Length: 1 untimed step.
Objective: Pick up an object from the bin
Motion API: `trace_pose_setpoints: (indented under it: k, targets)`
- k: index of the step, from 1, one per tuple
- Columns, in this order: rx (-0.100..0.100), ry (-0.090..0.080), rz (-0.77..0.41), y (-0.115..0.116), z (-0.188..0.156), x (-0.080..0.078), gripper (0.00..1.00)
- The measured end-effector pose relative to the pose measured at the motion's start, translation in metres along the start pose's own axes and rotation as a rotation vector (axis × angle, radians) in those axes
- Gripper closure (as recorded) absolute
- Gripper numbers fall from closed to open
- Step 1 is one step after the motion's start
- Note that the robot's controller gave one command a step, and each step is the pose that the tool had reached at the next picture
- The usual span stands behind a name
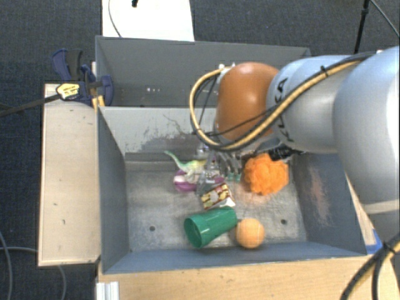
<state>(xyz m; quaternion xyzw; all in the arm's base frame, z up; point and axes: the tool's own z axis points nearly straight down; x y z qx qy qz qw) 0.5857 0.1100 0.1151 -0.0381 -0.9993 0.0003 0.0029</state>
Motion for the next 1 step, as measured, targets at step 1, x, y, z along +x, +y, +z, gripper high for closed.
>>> trace_pose_setpoints:
  k: [1]
  targets:
    - [-0.002,-0.008,0.0,0.0003,-0.0173,-0.0015,1.0]
